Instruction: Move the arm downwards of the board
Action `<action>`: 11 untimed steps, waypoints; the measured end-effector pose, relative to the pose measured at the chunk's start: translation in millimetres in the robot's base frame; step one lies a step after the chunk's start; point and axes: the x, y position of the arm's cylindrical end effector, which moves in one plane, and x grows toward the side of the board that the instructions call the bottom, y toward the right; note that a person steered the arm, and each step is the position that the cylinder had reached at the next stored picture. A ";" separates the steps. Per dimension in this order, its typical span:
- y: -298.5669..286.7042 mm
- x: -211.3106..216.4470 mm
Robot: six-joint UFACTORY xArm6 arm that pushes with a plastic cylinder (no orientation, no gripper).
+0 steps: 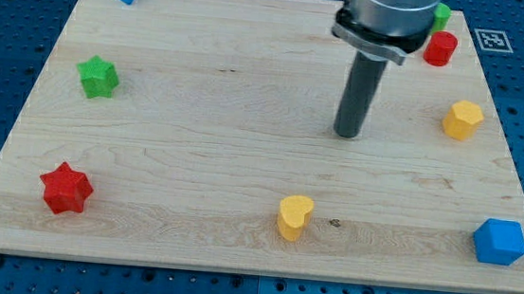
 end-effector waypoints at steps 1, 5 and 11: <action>-5.6 1.8; -97.7 22.3; -124.6 75.5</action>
